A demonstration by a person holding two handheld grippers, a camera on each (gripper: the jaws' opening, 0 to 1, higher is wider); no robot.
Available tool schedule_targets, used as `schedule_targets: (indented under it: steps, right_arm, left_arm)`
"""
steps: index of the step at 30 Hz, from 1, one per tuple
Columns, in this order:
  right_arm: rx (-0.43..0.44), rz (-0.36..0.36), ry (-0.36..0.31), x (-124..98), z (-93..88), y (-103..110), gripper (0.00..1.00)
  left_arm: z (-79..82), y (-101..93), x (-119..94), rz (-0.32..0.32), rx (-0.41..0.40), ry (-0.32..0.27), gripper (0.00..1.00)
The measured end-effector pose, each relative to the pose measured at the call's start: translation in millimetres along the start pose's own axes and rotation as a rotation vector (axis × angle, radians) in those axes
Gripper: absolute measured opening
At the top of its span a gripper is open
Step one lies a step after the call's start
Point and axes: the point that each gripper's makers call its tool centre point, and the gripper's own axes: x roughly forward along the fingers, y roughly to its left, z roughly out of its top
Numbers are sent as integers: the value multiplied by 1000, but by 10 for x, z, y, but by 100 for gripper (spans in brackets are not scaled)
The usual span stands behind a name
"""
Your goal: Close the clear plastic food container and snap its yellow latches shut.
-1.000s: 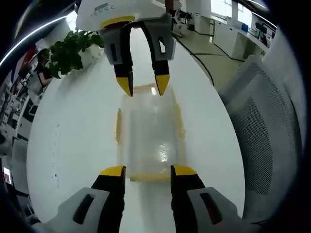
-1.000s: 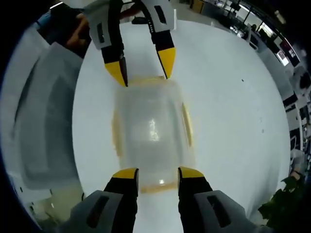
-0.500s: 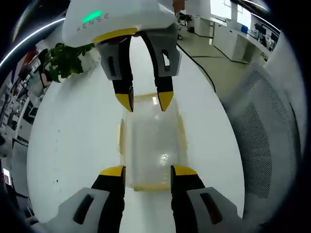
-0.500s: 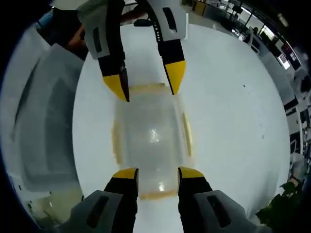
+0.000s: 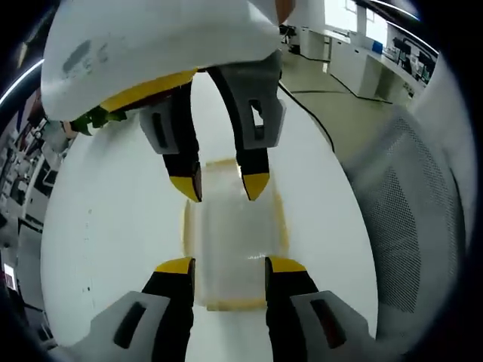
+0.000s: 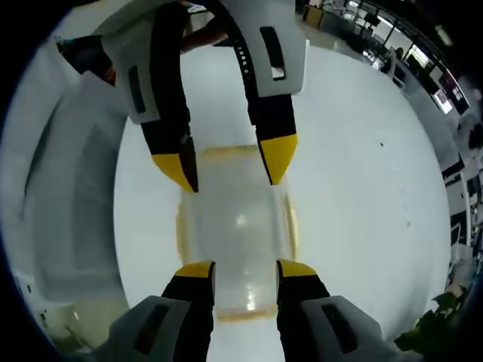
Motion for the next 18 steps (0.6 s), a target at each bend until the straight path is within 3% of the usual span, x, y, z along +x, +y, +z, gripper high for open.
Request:
schedule_targets:
  steps: [18]
  right_arm:
    - [-8,7,-12,49,72,-28,30]
  left_arm:
    - [-2,27,12,4,-24,-7,36]
